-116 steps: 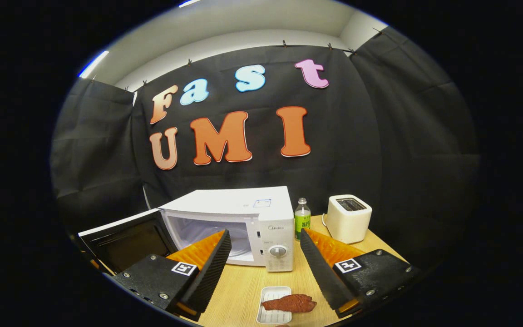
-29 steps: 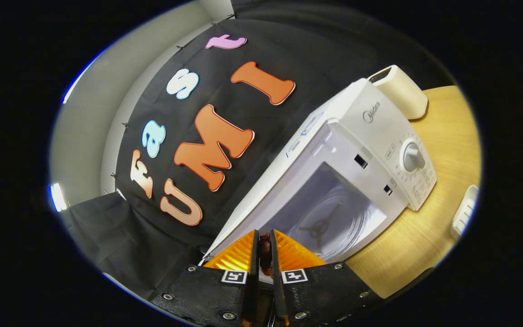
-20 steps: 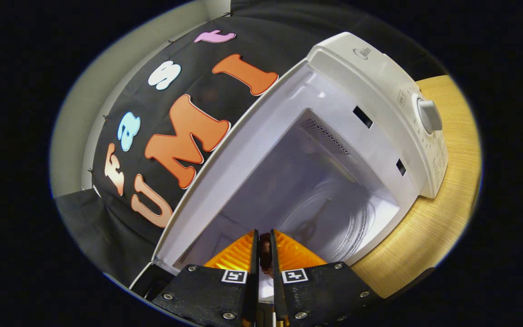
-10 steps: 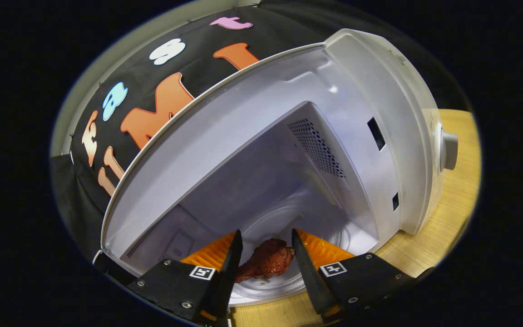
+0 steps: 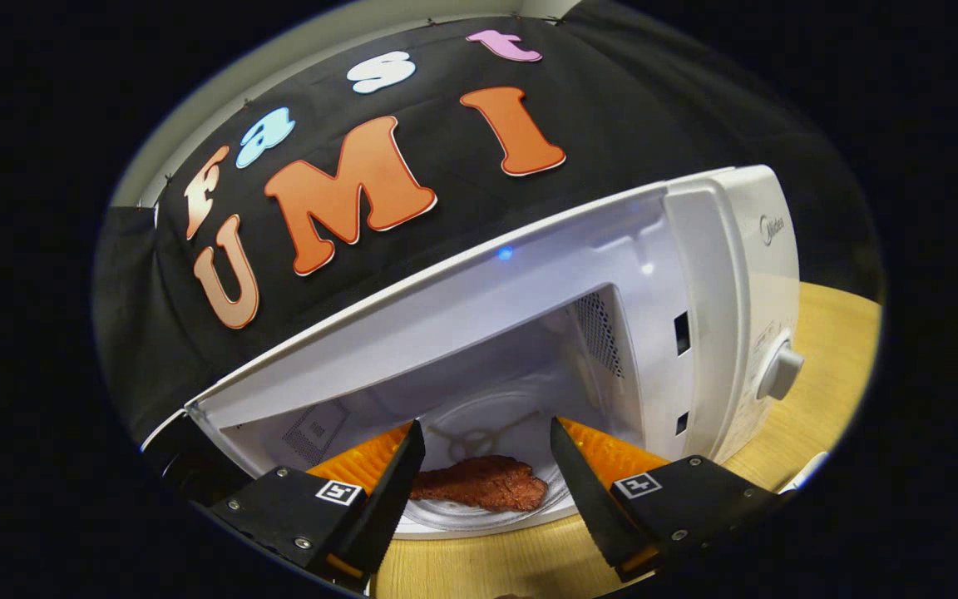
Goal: Open the microwave oven with the left hand, put the food in, and close the microwave oven.
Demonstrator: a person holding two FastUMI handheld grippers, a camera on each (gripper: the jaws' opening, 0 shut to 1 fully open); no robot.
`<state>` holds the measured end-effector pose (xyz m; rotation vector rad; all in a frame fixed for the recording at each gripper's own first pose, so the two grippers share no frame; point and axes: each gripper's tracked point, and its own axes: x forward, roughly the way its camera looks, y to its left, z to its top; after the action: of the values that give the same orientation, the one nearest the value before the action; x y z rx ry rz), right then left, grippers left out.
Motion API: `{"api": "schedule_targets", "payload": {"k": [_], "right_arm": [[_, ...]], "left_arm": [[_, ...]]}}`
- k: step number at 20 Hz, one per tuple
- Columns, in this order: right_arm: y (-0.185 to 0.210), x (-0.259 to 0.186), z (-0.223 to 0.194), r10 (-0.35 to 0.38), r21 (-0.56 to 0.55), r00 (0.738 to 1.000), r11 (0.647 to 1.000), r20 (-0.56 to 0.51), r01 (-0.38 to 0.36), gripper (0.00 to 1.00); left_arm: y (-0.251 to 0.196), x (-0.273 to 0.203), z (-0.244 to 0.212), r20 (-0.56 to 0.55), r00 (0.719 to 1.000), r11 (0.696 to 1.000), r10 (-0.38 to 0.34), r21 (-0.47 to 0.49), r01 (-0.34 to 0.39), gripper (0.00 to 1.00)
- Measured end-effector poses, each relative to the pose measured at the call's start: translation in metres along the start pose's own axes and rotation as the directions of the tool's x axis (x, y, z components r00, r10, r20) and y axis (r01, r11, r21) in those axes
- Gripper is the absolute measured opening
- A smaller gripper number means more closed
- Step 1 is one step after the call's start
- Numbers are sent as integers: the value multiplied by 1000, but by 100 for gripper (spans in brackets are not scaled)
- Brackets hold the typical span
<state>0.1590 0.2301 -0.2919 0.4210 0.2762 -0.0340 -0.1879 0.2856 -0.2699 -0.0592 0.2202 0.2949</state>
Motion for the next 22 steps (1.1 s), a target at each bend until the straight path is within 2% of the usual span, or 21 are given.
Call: {"api": "schedule_targets", "payload": {"k": [4,9,16,18,22], "right_arm": [[-5,-33,20,22,-124,1000,992,16,-20,94],[-10,-79,49,85,-280,996,957,15,-77,94],[-24,-144,118,150,-331,988,935,37,-129,94],[-33,-164,153,155,-325,983,938,94,-117,95],[-45,-188,192,156,-337,977,936,146,-99,95]], "left_arm": [[-4,-4,2,-1,1000,1000,-8,0,8,94],[-18,-7,6,3,999,999,-37,3,37,95],[-41,-7,19,28,996,997,-82,4,81,95],[-49,-5,25,40,995,995,-95,0,95,94],[-73,0,29,40,988,989,-149,11,148,94]]}}
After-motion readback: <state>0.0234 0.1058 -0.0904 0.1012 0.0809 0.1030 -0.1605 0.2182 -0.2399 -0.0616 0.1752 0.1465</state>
